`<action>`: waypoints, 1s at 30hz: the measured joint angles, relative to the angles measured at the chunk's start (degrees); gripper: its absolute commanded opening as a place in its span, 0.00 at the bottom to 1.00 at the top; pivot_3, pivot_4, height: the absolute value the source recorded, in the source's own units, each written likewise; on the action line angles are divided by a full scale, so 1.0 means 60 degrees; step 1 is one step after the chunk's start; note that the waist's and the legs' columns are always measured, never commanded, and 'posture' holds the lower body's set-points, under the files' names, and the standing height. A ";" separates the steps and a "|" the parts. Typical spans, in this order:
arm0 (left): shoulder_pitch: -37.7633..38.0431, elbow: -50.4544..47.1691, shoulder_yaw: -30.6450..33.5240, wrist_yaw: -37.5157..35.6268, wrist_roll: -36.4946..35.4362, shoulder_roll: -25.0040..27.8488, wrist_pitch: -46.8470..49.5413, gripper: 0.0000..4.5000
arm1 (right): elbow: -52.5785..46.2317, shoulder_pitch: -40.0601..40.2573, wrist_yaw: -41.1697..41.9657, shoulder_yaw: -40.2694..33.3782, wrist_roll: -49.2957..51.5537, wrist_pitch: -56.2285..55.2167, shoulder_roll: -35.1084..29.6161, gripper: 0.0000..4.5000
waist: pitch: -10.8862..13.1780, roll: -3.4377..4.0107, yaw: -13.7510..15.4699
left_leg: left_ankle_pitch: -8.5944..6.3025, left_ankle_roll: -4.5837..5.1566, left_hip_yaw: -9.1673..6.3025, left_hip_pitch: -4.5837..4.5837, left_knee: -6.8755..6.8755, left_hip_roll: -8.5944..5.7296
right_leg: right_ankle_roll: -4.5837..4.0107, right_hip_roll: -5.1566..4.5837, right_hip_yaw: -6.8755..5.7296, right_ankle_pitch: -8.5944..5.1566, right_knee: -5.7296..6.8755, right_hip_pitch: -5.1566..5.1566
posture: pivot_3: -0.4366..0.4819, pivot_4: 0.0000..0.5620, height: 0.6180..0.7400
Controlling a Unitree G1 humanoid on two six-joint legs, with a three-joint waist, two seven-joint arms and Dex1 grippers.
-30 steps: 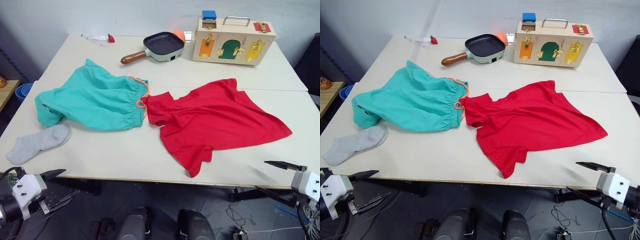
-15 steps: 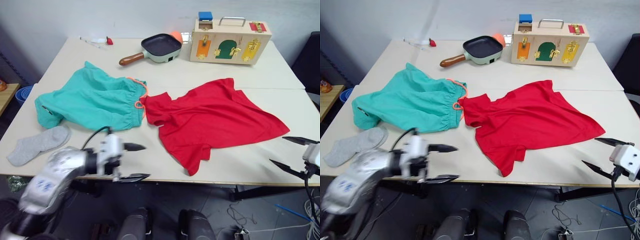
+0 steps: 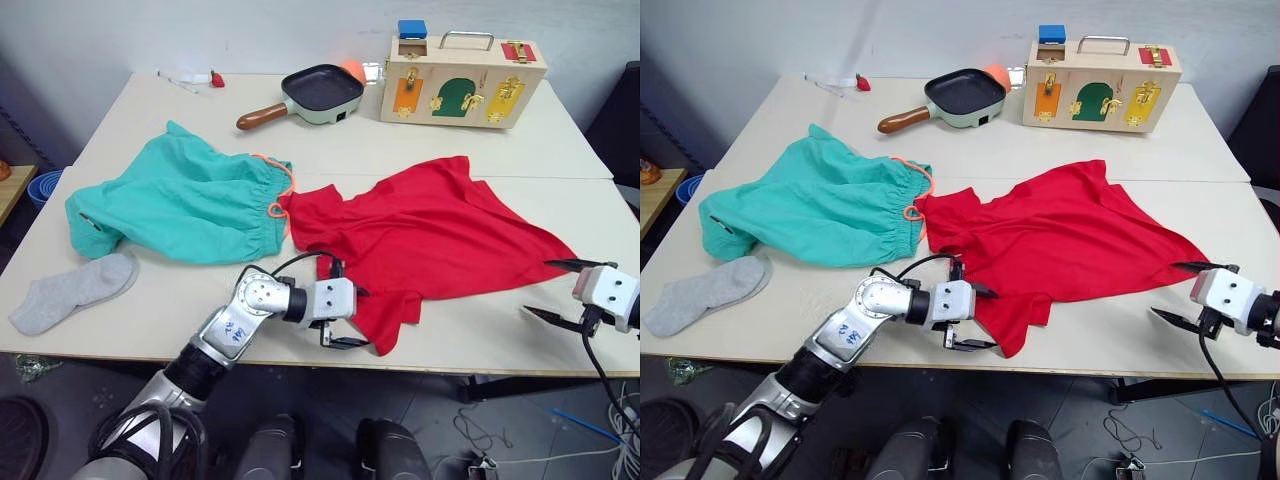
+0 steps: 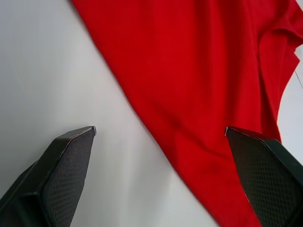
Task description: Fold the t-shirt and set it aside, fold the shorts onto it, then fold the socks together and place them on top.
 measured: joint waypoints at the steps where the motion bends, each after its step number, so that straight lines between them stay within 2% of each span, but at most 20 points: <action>1: 0.0000 0.0037 -0.0001 -0.0017 0.0006 -0.0106 -0.0077 0.96 | 0.0027 0.0000 -0.0044 0.0041 -0.0033 0.0000 0.0000 1.00 | 0.0000 0.0000 0.0001 | -0.0008 0.0011 0.0000 -0.0001 0.0020 0.0000 | -0.0001 -0.0005 0.0002 0.0000 0.0001 0.0004 | 0.48 0.27 1.00; 4: 0.0135 0.0042 -0.0079 -0.0153 0.0000 -0.0385 -0.0079 0.81 | 0.0027 0.0000 -0.0222 0.0089 -0.0073 0.0000 0.0000 1.00 | 0.0000 0.0001 -0.0001 | -0.0051 0.0027 -0.0001 -0.0023 0.0097 0.0013 | -0.0001 -0.0020 0.0013 0.0000 0.0001 0.0014 | 0.48 0.27 1.00; 10: 0.0526 0.0042 -0.0276 0.0090 0.0062 -0.0972 0.0068 0.37 | 0.0027 0.0034 -0.0471 0.0093 -0.0126 0.0003 -0.0001 1.00 | 0.0000 0.0002 -0.0002 | -0.0064 0.0033 0.0001 -0.0043 0.0116 0.0018 | -0.0013 -0.0045 0.0014 0.0010 -0.0029 0.0015 | 0.48 0.27 1.00; 15: 0.0534 0.0071 -0.0221 0.0549 0.0517 -0.0834 -0.0224 0.01 | 0.0022 0.0098 -0.0576 0.0093 -0.0125 0.0002 -0.0001 1.00 | -0.0001 0.0003 -0.0001 | -0.0062 0.0030 0.0001 -0.0042 0.0112 0.0023 | -0.0018 -0.0041 0.0010 0.0012 -0.0026 0.0012 | 0.48 0.27 1.00; 20: 0.0635 0.0052 0.0484 0.0615 0.0473 -0.0143 -0.0569 0.01 | 0.0033 0.0059 -0.0663 0.0096 -0.0134 0.0001 -0.0006 1.00 | -0.0001 0.0004 -0.0079 | -0.0064 0.0027 0.0004 -0.0039 0.0109 0.0032 | -0.0021 -0.0037 0.0009 0.0014 -0.0022 0.0007 | 0.48 0.27 1.00; 27: 0.1875 -0.0781 0.2166 -0.0678 -0.0903 0.1913 -0.0873 0.01 | -0.0015 -0.0249 -0.0169 0.0133 -0.0111 -0.0274 -0.0102 1.00 | 0.0000 0.0007 -0.0242 | -0.0079 0.0002 -0.0002 -0.0031 0.0102 0.0045 | -0.0022 -0.0031 0.0003 0.0015 0.0018 -0.0009 | 0.48 0.27 1.00; 30: 0.2158 -0.0845 0.2752 -0.0990 -0.1242 0.2501 -0.1015 0.01 | -0.0148 -0.0255 0.0234 0.0220 -0.0035 -0.0365 -0.0101 1.00 | 0.0003 0.0013 -0.0243 | -0.0082 0.0001 -0.0001 -0.0028 0.0101 0.0046 | -0.0022 -0.0032 0.0006 0.0014 0.0019 -0.0010 | 0.48 0.27 1.00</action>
